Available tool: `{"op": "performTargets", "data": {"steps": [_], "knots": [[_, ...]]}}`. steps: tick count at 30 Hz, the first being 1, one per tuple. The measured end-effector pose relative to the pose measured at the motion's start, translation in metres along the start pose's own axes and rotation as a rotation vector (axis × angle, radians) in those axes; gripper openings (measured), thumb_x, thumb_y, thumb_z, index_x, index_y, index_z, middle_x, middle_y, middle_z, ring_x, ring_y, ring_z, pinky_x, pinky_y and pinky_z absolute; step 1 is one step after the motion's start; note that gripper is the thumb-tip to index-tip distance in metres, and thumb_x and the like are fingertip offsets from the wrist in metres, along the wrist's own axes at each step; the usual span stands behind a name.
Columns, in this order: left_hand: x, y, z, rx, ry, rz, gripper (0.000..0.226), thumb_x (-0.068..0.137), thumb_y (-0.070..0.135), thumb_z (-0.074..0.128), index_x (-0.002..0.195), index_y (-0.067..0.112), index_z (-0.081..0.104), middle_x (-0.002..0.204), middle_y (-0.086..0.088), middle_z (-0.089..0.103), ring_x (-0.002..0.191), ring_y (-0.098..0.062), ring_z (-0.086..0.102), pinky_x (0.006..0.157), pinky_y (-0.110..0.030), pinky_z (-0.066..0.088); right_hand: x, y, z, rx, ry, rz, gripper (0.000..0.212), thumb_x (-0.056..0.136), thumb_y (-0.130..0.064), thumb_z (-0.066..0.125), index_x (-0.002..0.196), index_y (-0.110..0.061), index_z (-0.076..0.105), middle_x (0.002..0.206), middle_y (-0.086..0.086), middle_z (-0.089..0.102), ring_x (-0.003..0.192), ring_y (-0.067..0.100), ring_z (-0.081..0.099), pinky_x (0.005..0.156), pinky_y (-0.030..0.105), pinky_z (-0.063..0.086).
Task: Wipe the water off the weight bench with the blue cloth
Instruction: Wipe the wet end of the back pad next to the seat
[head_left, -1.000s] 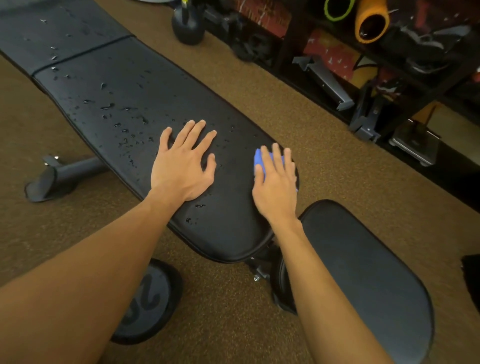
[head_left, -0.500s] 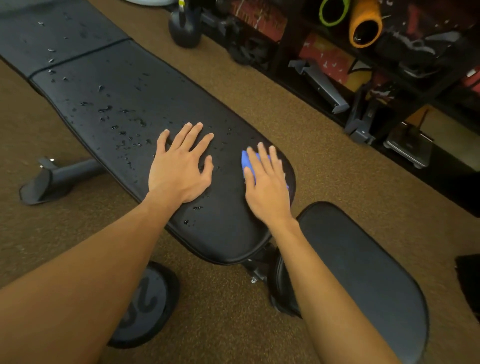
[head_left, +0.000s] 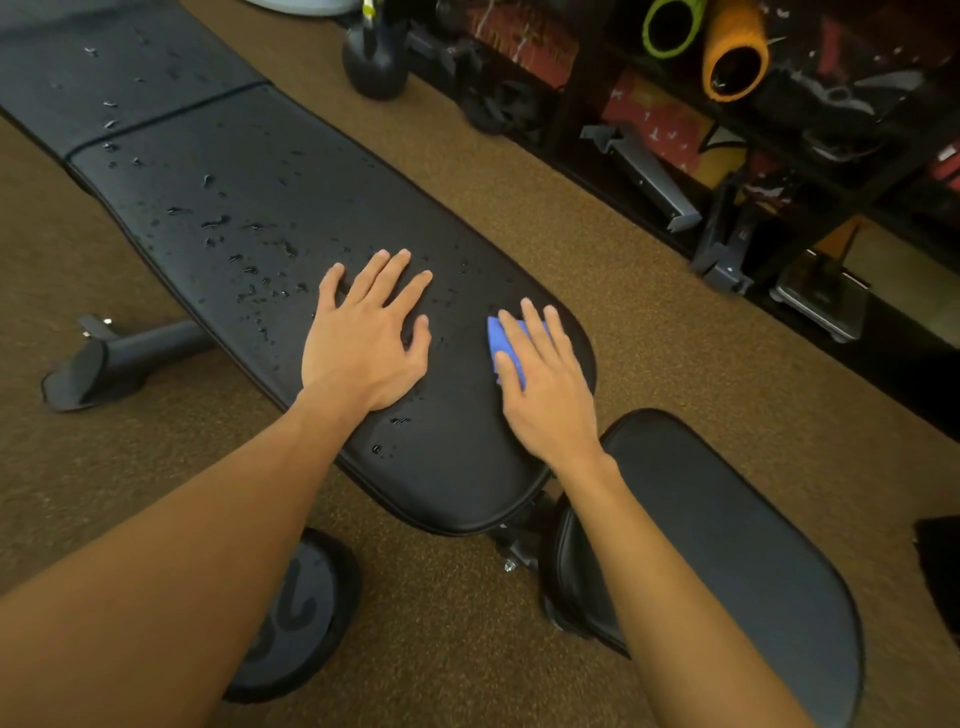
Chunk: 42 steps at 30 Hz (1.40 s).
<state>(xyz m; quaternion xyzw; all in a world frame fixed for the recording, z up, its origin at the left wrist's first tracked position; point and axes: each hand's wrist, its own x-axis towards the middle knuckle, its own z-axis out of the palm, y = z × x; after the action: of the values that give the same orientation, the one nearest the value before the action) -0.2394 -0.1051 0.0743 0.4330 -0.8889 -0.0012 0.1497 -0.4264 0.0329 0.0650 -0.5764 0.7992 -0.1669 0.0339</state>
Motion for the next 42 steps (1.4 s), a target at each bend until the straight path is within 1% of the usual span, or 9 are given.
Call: {"op": "performTargets", "data": {"steps": [6,12,16,20,26,32,34,39,42], "knots": [[0.0,0.0,-0.001,0.003,0.003,0.006,0.06,0.107,0.051,0.026,0.163,0.031,0.038,0.174,0.001,0.026,0.162,-0.016,0.017,0.129,-0.055,0.012,0.035,0.004,0.001,0.016,0.046,0.36,0.055,0.115,-0.039,0.028,0.168,-0.024,0.028,0.178,0.003,0.013,0.165,0.028,0.001,0.134,0.048,0.006],[0.0,0.001,0.0,-0.008,0.023,0.002,0.06,0.106,0.049,0.028,0.161,0.03,0.042,0.173,0.0,0.029,0.162,-0.016,0.02,0.129,-0.055,0.014,0.011,-0.007,0.0,0.023,-0.011,-0.043,0.053,0.116,-0.04,0.03,0.166,-0.026,0.033,0.177,-0.001,0.019,0.165,0.02,0.002,0.133,0.042,0.009],[0.0,0.0,-0.001,-0.001,0.008,0.002,0.06,0.107,0.05,0.026,0.162,0.031,0.04,0.174,0.001,0.028,0.162,-0.016,0.018,0.129,-0.055,0.013,0.008,0.021,-0.004,0.029,0.038,0.106,0.052,0.115,-0.039,0.031,0.164,-0.024,0.038,0.176,0.001,0.022,0.165,0.023,0.007,0.132,0.047,0.017],[0.0,0.001,-0.001,-0.005,0.002,0.006,0.06,0.107,0.05,0.026,0.162,0.032,0.039,0.174,0.001,0.027,0.162,-0.016,0.017,0.129,-0.055,0.012,0.054,0.006,-0.001,0.014,0.037,0.262,0.054,0.115,-0.036,0.029,0.167,-0.022,0.031,0.177,0.005,0.018,0.165,0.029,0.006,0.133,0.05,0.01],[0.001,0.0,0.0,0.003,-0.004,-0.002,0.06,0.106,0.05,0.025,0.162,0.032,0.038,0.174,0.002,0.025,0.162,-0.015,0.016,0.129,-0.054,0.012,0.012,-0.002,-0.001,0.022,-0.014,-0.119,0.052,0.115,-0.038,0.033,0.165,-0.024,0.036,0.176,-0.002,0.024,0.165,0.018,0.005,0.133,0.041,0.011],[0.001,0.001,-0.001,0.012,-0.008,0.002,0.06,0.107,0.051,0.024,0.163,0.033,0.037,0.175,0.002,0.025,0.163,-0.015,0.015,0.129,-0.054,0.013,0.042,0.012,-0.003,0.017,0.043,0.267,0.054,0.116,-0.037,0.029,0.167,-0.021,0.03,0.178,0.003,0.016,0.165,0.028,0.004,0.133,0.05,0.01],[0.001,0.0,0.0,0.009,-0.007,0.002,0.061,0.107,0.051,0.024,0.163,0.033,0.037,0.175,0.003,0.025,0.163,-0.015,0.016,0.129,-0.054,0.013,0.054,-0.004,0.0,0.02,0.025,0.217,0.054,0.116,-0.036,0.028,0.168,-0.022,0.029,0.178,0.004,0.015,0.165,0.029,0.003,0.133,0.05,0.006],[0.001,-0.001,0.001,0.003,0.015,0.002,0.058,0.107,0.046,0.026,0.161,0.031,0.04,0.173,0.002,0.028,0.162,-0.015,0.019,0.129,-0.054,0.014,0.003,-0.032,0.003,0.011,-0.04,-0.131,0.053,0.116,-0.037,0.031,0.167,-0.023,0.031,0.177,-0.001,0.018,0.165,0.021,0.0,0.134,0.045,0.006],[0.0,-0.001,0.002,-0.003,0.035,0.01,0.057,0.107,0.042,0.026,0.16,0.03,0.043,0.172,0.001,0.031,0.161,-0.016,0.022,0.129,-0.054,0.015,-0.018,-0.029,0.0,0.037,-0.092,-0.206,0.054,0.115,-0.041,0.03,0.167,-0.028,0.03,0.178,-0.008,0.014,0.165,0.014,-0.003,0.132,0.04,0.003]]}}
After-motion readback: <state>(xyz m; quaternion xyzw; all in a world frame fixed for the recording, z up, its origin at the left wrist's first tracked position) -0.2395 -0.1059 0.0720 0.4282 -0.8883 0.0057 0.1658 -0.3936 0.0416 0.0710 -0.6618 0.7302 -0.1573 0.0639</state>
